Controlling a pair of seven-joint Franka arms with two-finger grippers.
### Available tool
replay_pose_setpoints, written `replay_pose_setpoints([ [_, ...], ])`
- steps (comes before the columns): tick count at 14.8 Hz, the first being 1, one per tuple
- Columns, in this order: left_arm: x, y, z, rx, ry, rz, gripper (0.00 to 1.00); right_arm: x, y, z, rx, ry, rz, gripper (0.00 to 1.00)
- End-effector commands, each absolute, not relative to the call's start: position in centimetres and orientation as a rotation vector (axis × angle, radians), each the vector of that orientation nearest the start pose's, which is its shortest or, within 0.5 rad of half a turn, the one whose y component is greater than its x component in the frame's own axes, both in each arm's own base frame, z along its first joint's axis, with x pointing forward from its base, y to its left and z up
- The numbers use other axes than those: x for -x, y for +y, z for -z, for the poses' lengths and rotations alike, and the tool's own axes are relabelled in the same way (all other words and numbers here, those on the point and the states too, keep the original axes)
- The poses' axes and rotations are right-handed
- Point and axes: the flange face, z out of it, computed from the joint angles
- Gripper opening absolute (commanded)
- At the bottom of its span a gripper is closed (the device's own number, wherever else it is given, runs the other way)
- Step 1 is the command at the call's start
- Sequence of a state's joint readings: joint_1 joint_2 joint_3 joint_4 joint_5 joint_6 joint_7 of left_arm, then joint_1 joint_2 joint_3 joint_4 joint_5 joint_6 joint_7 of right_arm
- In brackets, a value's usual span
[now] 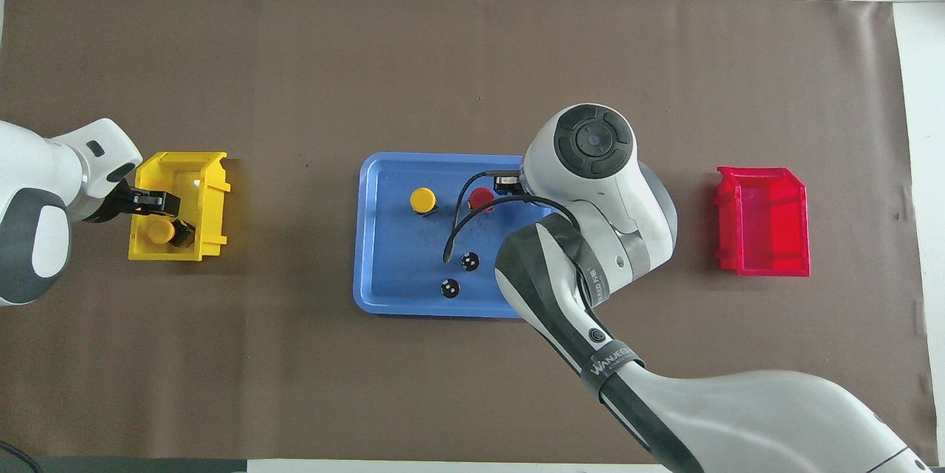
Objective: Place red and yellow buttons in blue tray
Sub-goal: 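Carry the second red button into the blue tray with the right gripper, then withdraw the right gripper while the left gripper grasps the second yellow button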
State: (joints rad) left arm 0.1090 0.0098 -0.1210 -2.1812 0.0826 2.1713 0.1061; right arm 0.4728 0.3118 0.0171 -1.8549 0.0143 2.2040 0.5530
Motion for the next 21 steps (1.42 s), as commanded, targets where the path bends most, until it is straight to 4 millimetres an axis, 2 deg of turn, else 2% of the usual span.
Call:
replay_pose_setpoints([
  [1,-51.8,-0.1,-38.6,3.081,0.216,-0.011,0.71,-54.7,29.1,-35.2,3.101,0.138,0.049,0.32],
  [5,-51.9,-0.7,-38.3,3.154,0.152,-0.004,0.7,-54.6,29.0,-34.9,3.093,0.144,0.064,0.45],
  [6,-51.9,-0.8,-38.3,3.161,0.145,-0.004,0.7,-54.6,29.1,-34.9,3.09,0.143,0.075,0.52],
  [9,-51.7,-0.5,-38.2,3.161,0.149,-0.013,0.7,-55.3,28.9,-35.5,3.082,0.14,0.098,1.0],
  [10,-51.6,-0.3,-38.2,3.161,0.149,-0.015,0.7,-55.7,28.8,-36.3,3.078,0.141,0.112,1.0],
  [12,-51.5,-0.4,-37.9,3.161,0.152,-0.023,0.7,-57.2,27.4,-39.6,3.078,0.184,0.123,1.0],
  [14,-51.4,-0.3,-37.7,3.161,0.161,-0.027,0.7,-58.4,23.1,-43.5,3.102,0.226,0.1,1.0],
  [16,-51.6,-0.5,-37.4,3.16,0.188,-0.029,0.7,-58.3,16.5,-47.8,3.127,0.19,0.049,1.0],
  [17,-51.6,-0.5,-37.3,3.16,0.188,-0.029,0.7,-57.7,13.5,-50.1,3.138,0.205,0.004,1.0],
  [19,-51.5,-0.4,-37.3,3.16,0.205,-0.034,0.7,-56.0,9.1,-52.9,3.157,0.241,-0.085,1.0],
  [21,-51.2,0.0,-36.9,3.159,0.206,-0.051,0.7,-54.2,3.1,-56.8,3.174,0.226,-0.092,1.0],
])
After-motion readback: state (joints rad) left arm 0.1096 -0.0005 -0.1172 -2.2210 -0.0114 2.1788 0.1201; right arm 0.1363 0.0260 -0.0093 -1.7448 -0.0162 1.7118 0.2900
